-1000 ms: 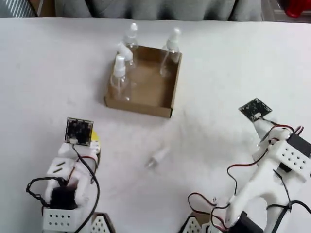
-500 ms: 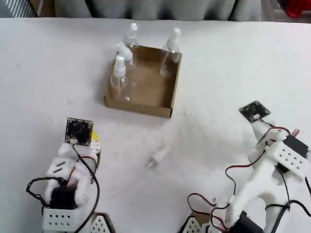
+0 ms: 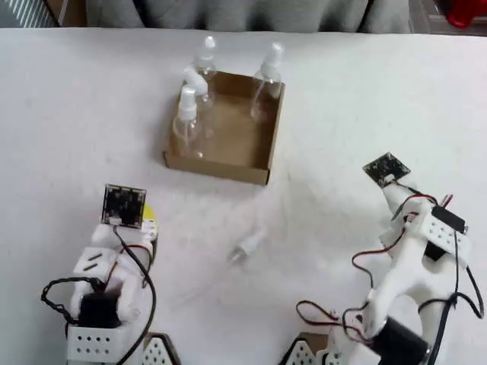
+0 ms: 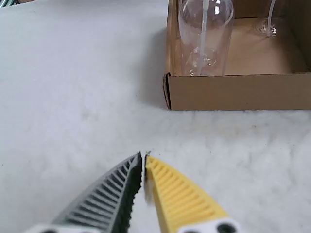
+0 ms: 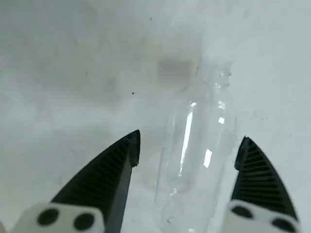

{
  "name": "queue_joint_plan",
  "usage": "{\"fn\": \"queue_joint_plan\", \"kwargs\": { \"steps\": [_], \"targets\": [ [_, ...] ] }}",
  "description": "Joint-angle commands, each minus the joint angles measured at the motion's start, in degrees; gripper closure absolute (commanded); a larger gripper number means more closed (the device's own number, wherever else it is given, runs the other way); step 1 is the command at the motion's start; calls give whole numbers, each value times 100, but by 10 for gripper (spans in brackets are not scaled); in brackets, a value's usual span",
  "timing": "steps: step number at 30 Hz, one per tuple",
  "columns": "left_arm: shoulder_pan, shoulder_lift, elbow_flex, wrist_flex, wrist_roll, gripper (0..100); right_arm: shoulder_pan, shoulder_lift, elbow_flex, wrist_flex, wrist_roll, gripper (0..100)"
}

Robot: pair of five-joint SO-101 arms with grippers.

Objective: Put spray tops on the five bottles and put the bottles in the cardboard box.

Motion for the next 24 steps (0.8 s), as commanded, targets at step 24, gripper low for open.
{"fn": "queue_joint_plan", "kwargs": {
  "steps": [24],
  "targets": [
    [-48,-66,-18,18,-62,980,-40,171,-484,224,79,730]
  ]
}}
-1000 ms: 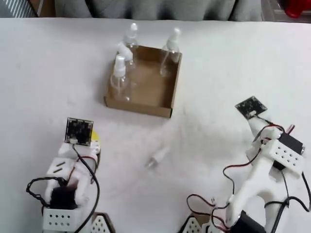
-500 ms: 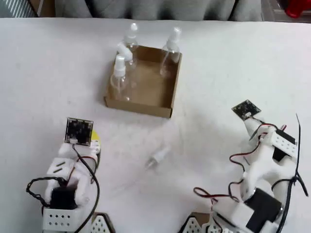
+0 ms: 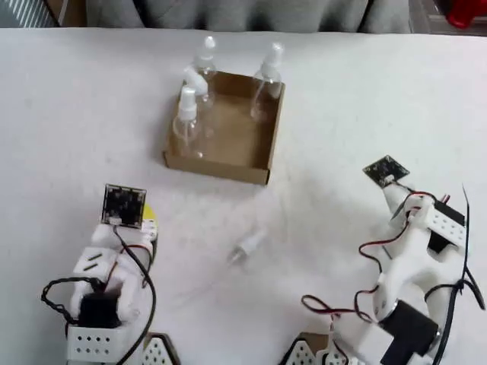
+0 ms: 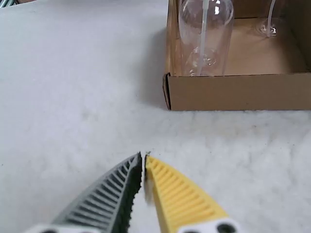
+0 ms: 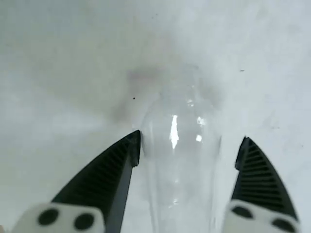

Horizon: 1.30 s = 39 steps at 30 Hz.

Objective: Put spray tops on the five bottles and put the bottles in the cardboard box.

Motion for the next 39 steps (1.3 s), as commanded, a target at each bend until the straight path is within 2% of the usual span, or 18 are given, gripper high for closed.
{"fn": "queue_joint_plan", "kwargs": {
  "steps": [1,7,14,18,20,25,28,33,39],
  "targets": [
    [-48,-66,-18,18,-62,980,-31,-365,-246,233,44,730],
    [-48,-66,-18,18,-62,980,-180,-154,-26,57,615,739],
    [-48,-66,-18,18,-62,980,-215,-66,-44,-101,615,977],
    [-48,-66,-18,18,-62,980,-154,-75,-44,-101,589,977],
    [-48,-66,-18,18,-62,980,31,-75,-62,-101,246,984],
    [-48,-66,-18,18,-62,980,769,-259,-448,-31,-1301,982],
    [-48,-66,-18,18,-62,980,1068,-620,-431,286,-1741,982],
    [-48,-66,-18,18,-62,980,1112,-1385,-422,927,-2347,982],
    [-48,-66,-18,26,-62,980,989,-2378,-123,1024,-3024,982]
  ]
}}
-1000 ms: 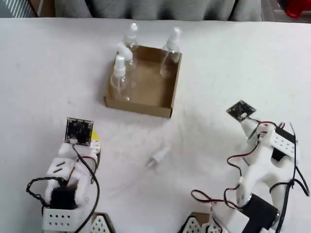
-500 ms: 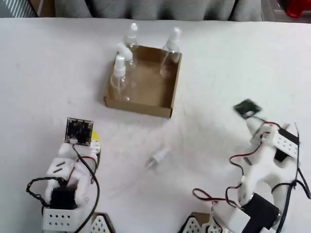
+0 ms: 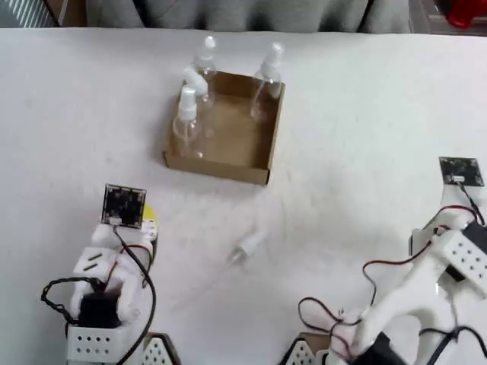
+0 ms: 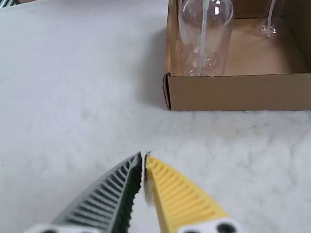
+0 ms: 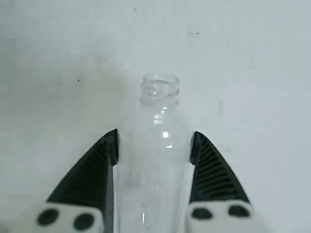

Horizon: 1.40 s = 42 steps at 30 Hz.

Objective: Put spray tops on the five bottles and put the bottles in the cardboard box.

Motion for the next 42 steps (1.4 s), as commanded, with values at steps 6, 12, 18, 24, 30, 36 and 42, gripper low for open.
{"fn": "queue_joint_plan", "kwargs": {
  "steps": [6,12,18,24,30,36,42],
  "targets": [
    [-48,-66,-18,26,-53,980,-1103,-1657,914,-585,-1433,981],
    [-48,-66,-18,185,-53,980,-1349,-2905,1802,-1367,-1679,978],
    [-48,-66,-18,185,-53,980,-1393,-4242,1890,-1112,-1714,977],
    [-48,-66,-18,185,-53,980,-2316,-5165,1855,-1393,-1723,979],
    [-48,-66,-18,185,-53,980,-3125,-5859,1890,-2360,-2356,982],
    [-40,-75,-18,396,-53,980,-3451,-6536,2013,-2571,-3613,982],
    [-40,-75,-18,413,-53,980,-3855,-7090,2752,-2923,-3666,982]
  ]
}}
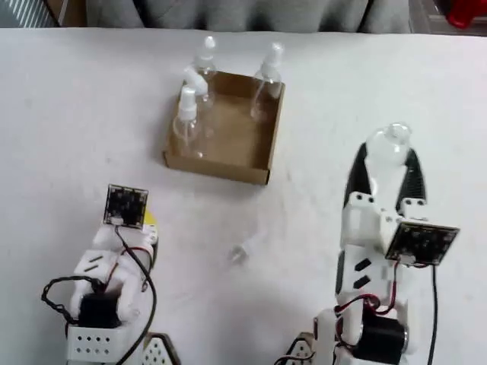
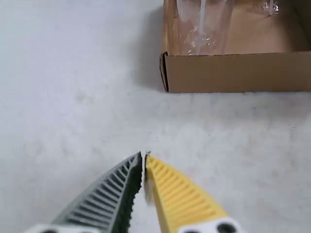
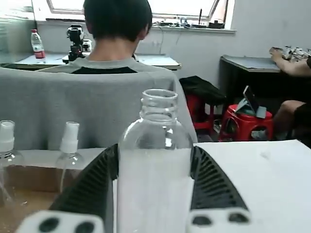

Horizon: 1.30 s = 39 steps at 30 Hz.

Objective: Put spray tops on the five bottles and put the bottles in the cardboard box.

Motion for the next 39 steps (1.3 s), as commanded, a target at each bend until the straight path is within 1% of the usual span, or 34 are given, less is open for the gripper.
{"fn": "queue_joint_plan", "kwargs": {
  "steps": [1,3,10,12,16,18,22,25,28,30,33,37,39],
  "targets": [
    [-40,-75,-18,18,-53,980,-127,-101,220,-180,-62,982],
    [-40,-75,-18,0,-26,980,-75,-84,536,-154,-53,982],
    [-92,-92,-264,-185,-53,980,541,-110,1785,-312,-105,982],
    [-171,-84,-677,123,-79,980,637,-110,1960,-558,-105,982],
    [-127,-66,-1670,949,-571,980,769,-110,2075,-611,-105,982],
    [-40,-66,-1987,1108,-703,980,769,-110,2163,-646,-105,982],
    [418,136,-2400,1240,-976,980,629,-110,2215,-655,-105,982],
    [541,884,-2796,1213,-985,980,576,-110,2215,-655,-105,982],
    [716,1991,-3297,1204,-976,980,585,-110,2215,-655,-105,982],
    [1015,2686,-3587,1204,-967,980,585,-110,2215,-655,-105,982],
    [1657,3600,-3886,1152,-967,980,585,-110,2215,-655,-97,982],
    [2404,4567,-4123,1002,-967,979,620,-110,2215,-655,-97,982],
    [2651,4980,-4290,932,-967,963,620,-110,2224,-655,-97,982]
  ]
}}
